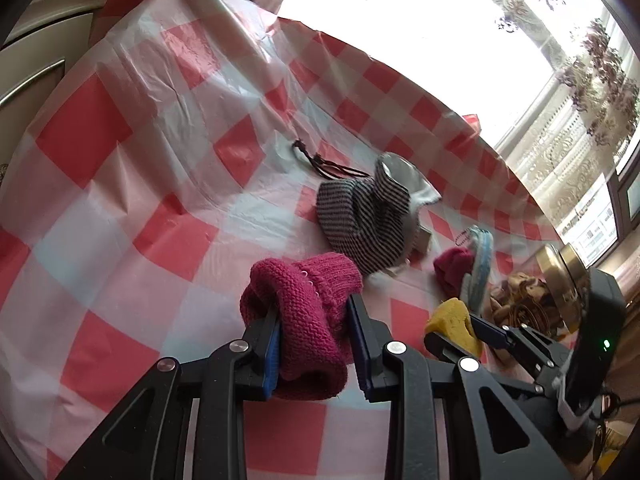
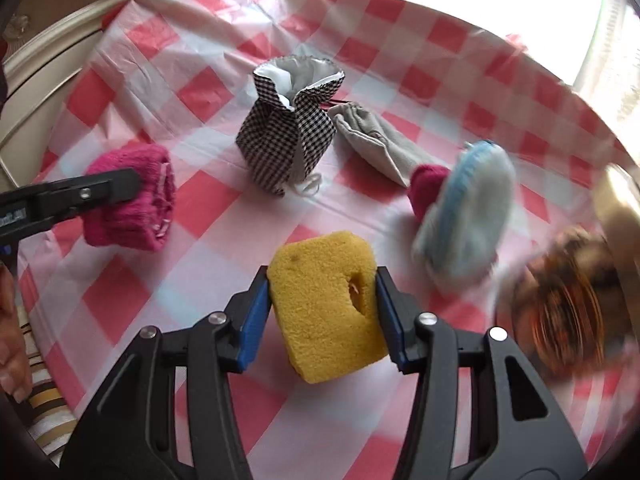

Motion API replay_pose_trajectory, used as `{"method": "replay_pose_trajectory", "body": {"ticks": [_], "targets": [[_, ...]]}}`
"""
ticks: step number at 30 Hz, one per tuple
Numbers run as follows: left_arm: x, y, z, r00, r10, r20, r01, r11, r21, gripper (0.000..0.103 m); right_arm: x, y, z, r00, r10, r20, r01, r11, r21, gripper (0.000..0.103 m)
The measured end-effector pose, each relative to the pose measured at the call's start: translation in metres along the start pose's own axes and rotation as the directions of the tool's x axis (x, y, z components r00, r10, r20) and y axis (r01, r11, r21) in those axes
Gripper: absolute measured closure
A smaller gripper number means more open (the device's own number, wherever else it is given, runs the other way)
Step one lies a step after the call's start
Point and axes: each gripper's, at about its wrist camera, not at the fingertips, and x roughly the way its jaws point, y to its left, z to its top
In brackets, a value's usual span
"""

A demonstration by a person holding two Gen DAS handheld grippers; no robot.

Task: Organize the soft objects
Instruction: 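Carry the pink sock and yellow sponge into the white box and release both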

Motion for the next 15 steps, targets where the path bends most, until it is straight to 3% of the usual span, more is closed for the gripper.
{"method": "replay_pose_trajectory", "body": {"ticks": [7, 15], "targets": [[-0.018, -0.013, -0.024, 1.0, -0.014, -0.002, 0.014, 1.0, 0.019, 0.072, -0.042, 0.013, -0.033, 0.999, -0.041, 0.016, 0.041, 0.998, 0.037, 0.049], [-0.044, -0.025, -0.059, 1.0, -0.016, -0.012, 0.016, 1.0, 0.019, 0.072, -0.078, 0.018, -0.064, 1.0, -0.019, 0.018, 0.018, 0.999, 0.047, 0.049]]}}
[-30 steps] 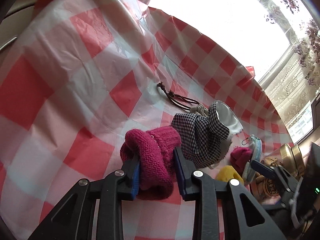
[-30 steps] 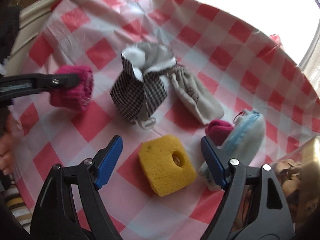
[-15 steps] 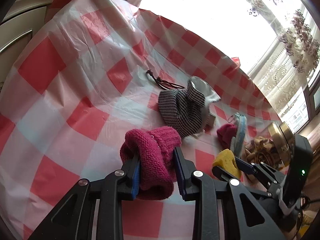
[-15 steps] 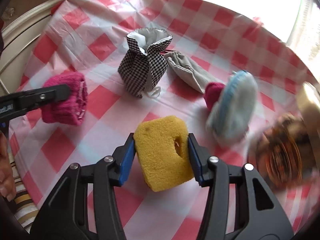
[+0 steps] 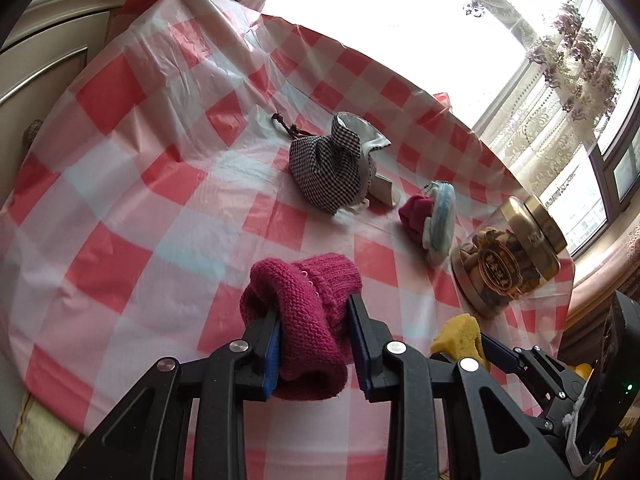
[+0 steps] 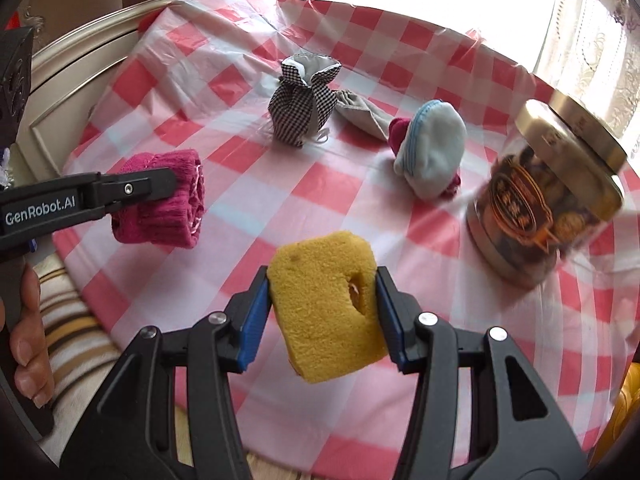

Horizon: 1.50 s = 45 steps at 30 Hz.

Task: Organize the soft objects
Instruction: 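Carry the pink sock and yellow sponge into the white box and release both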

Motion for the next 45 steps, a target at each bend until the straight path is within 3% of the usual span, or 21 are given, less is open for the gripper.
{"method": "replay_pose_trajectory", "body": {"ticks": [7, 18, 34, 45], "targets": [[-0.023, -0.019, -0.018, 1.0, -0.002, 0.008, 0.002, 1.0, 0.03, 0.072, -0.035, -0.012, -0.02, 1.0, -0.005, 0.027, 0.004, 1.0, 0.03, 0.049], [-0.039, -0.087, -0.06, 0.996, -0.082, -0.046, 0.089, 0.982, 0.164, 0.072, -0.086, -0.053, -0.071, 0.998, -0.056, 0.026, 0.052, 0.992, 0.116, 0.049], [-0.043, -0.181, -0.12, 0.964, -0.187, -0.187, 0.24, 0.916, 0.321, 0.072, -0.124, -0.136, -0.15, 0.985, -0.16, -0.058, 0.17, 0.945, 0.28, 0.049], [-0.04, -0.223, -0.148, 0.936, -0.221, -0.275, 0.318, 0.866, 0.386, 0.072, -0.144, -0.192, -0.198, 0.964, -0.234, -0.13, 0.266, 0.88, 0.393, 0.048]]}}
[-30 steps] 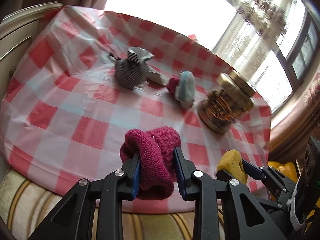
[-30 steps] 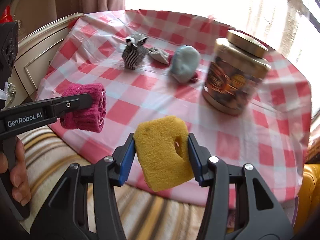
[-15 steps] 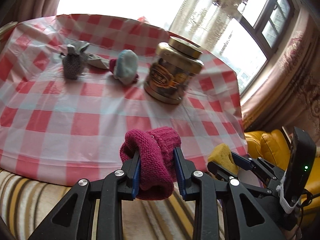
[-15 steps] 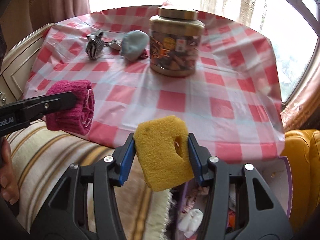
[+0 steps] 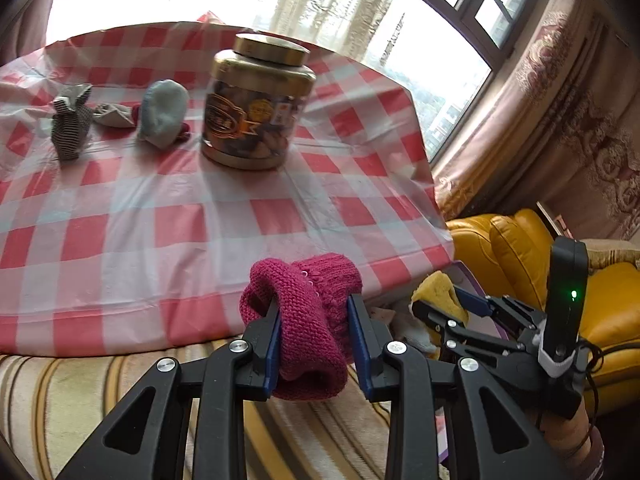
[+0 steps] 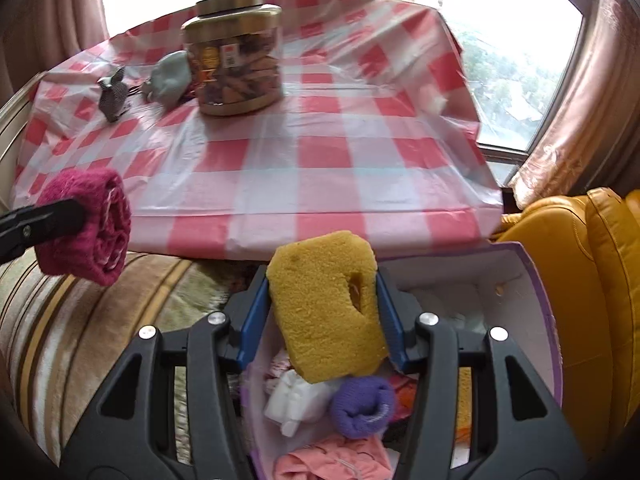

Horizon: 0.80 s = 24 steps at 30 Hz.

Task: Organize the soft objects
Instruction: 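Carry the pink sock and yellow sponge into the white box and release both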

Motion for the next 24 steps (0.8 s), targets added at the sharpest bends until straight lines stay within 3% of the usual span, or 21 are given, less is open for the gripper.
{"method": "replay_pose_trajectory", "body": {"ticks": [20, 22, 24], "targets": [[0.028, -0.08, -0.019, 0.98, -0.163, -0.112, 0.178, 0.973, 0.148, 0.071, -0.019, -0.08, -0.006, 0.983, -0.183, 0.002, 0.181, 0.975, 0.125, 0.046], [0.028, -0.084, -0.02, 0.975, -0.187, -0.12, 0.205, 0.967, 0.153, 0.071, -0.02, -0.084, -0.006, 0.98, -0.198, 0.003, 0.196, 0.971, 0.14, 0.042], [0.03, -0.09, -0.021, 0.964, -0.229, -0.137, 0.25, 0.955, 0.16, 0.061, -0.021, -0.089, -0.006, 0.978, -0.21, 0.002, 0.207, 0.965, 0.159, 0.034]]}}
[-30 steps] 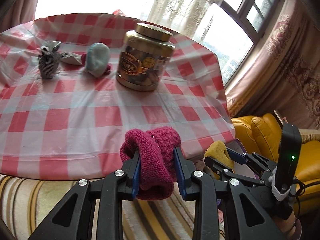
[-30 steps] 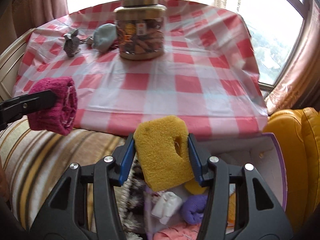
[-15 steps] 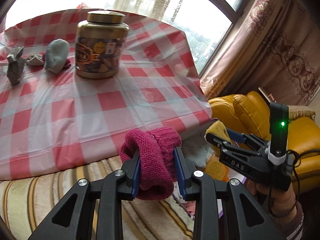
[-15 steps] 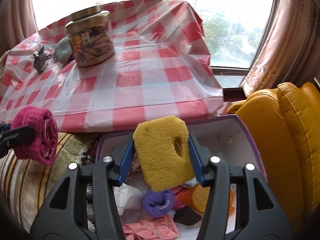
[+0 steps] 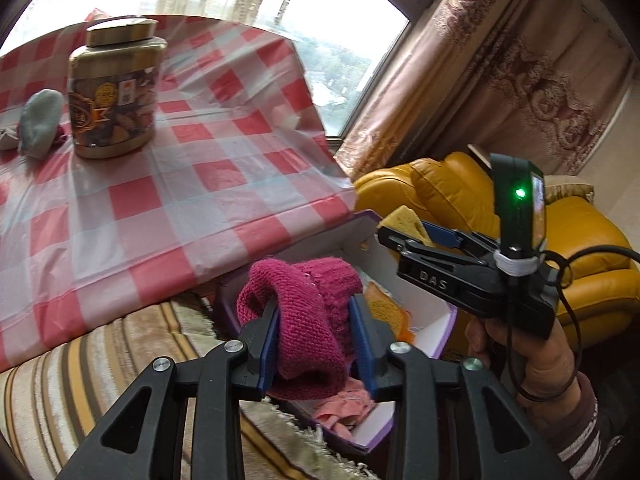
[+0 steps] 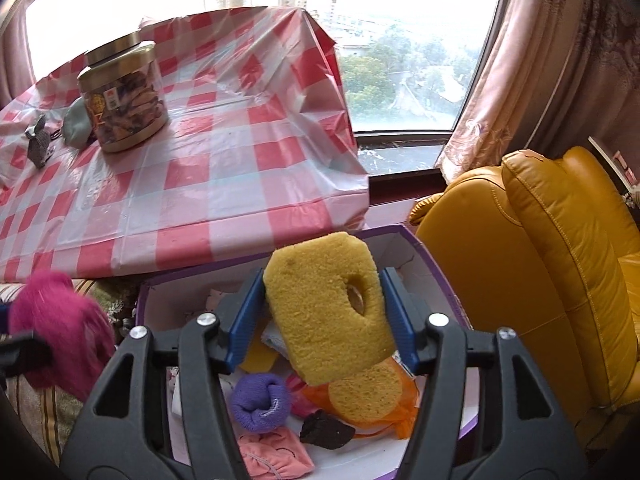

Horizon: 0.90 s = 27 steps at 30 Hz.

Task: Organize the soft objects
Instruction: 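Carry the pink sock and yellow sponge into the white box and release both, then move both open tools back over the table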

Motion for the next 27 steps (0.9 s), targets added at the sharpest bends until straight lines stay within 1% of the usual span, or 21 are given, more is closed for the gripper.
{"method": "replay_pose_trajectory", "body": {"ticks": [1, 2, 3, 9, 12, 15, 20, 22, 27], "targets": [[0.002, -0.003, 0.0, 1.0, -0.016, -0.007, 0.016, 1.0, 0.006, 0.057, 0.0, -0.002, 0.0, 1.0, -0.009, 0.001, 0.009, 1.0, 0.009, 0.025], [0.003, -0.005, -0.001, 1.0, -0.019, -0.01, 0.019, 1.0, 0.011, 0.046, -0.001, -0.004, 0.001, 1.0, -0.019, 0.004, 0.019, 1.0, 0.015, 0.022], [0.002, -0.007, -0.001, 1.0, -0.019, -0.007, 0.02, 1.0, 0.015, 0.038, -0.001, -0.005, 0.001, 1.0, -0.026, 0.007, 0.026, 0.999, 0.019, 0.018], [-0.001, -0.003, -0.001, 1.0, -0.025, 0.0, 0.025, 1.0, -0.004, 0.037, 0.0, -0.002, 0.001, 1.0, -0.005, -0.003, 0.005, 1.0, 0.018, 0.018], [-0.005, 0.003, -0.001, 1.0, -0.012, 0.013, 0.012, 1.0, -0.013, 0.037, 0.0, 0.006, 0.001, 1.0, 0.014, -0.007, -0.014, 1.0, 0.003, 0.018], [-0.01, 0.011, 0.0, 0.999, 0.015, 0.029, -0.014, 1.0, -0.027, 0.037, 0.0, 0.016, 0.002, 0.999, 0.035, -0.014, -0.036, 0.999, -0.012, 0.018], [-0.02, 0.034, 0.004, 0.996, 0.062, 0.057, -0.058, 0.995, -0.079, 0.037, 0.0, 0.04, 0.002, 0.996, 0.078, -0.031, -0.08, 0.995, -0.053, 0.018], [-0.026, 0.046, 0.004, 0.995, 0.073, 0.067, -0.065, 0.992, -0.11, 0.037, -0.002, 0.051, 0.003, 0.995, 0.098, -0.032, -0.1, 0.992, -0.074, 0.018], [-0.042, 0.079, 0.006, 0.989, 0.116, 0.096, -0.097, 0.978, -0.185, 0.037, -0.008, 0.087, 0.006, 0.989, 0.145, -0.037, -0.149, 0.978, -0.144, 0.018]]}}
